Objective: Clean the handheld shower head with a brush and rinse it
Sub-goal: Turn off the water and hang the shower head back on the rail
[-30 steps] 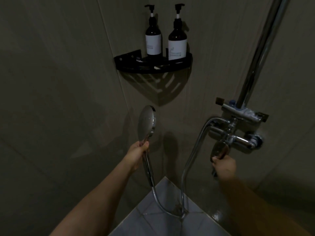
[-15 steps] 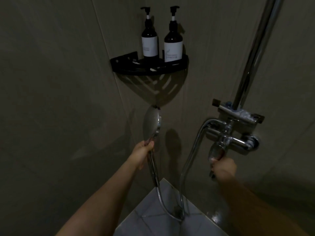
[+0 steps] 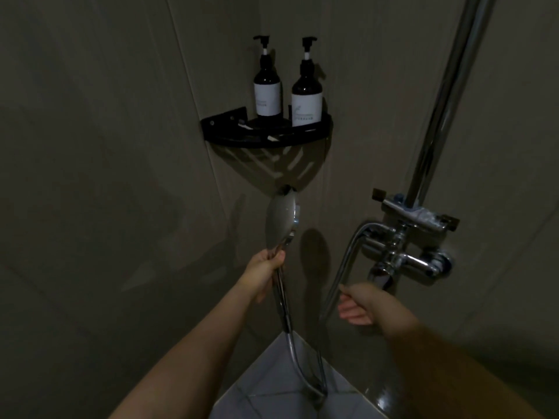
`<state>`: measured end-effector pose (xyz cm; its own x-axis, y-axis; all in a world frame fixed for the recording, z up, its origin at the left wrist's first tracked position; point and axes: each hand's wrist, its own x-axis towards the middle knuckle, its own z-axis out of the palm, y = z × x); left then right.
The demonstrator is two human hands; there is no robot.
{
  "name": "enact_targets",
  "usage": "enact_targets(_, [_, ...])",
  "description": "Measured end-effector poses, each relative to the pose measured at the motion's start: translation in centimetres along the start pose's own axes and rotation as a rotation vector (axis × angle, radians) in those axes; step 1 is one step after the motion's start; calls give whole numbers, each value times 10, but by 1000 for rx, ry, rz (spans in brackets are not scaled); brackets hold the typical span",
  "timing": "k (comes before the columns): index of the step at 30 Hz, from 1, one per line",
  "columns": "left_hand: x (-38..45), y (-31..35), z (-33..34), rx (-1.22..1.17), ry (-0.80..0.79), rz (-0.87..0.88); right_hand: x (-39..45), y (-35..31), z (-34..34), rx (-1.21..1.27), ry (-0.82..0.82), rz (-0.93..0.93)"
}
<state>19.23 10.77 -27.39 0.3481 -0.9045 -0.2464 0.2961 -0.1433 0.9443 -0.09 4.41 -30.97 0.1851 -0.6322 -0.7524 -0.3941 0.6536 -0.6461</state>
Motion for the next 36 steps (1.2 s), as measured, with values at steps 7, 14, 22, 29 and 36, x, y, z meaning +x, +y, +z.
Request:
enact_targets(7, [0, 2, 18, -18, -52, 32, -16, -42, -23, 188, 351, -325])
enact_targets(14, [-6, 7, 37, 23, -122, -10, -41, -59, -19, 277, 168, -606])
enact_targets(22, [-19, 28, 62, 95, -212, 34, -88, -92, 0, 358, -264, -746])
enact_targets(29, [-22, 37, 60, 400, -69, 155, -107, -93, 1, 412, -447, -669])
enact_targets(36, [-24, 41, 56, 436, 67, 292, -104, -101, 7, 302, -218, -794])
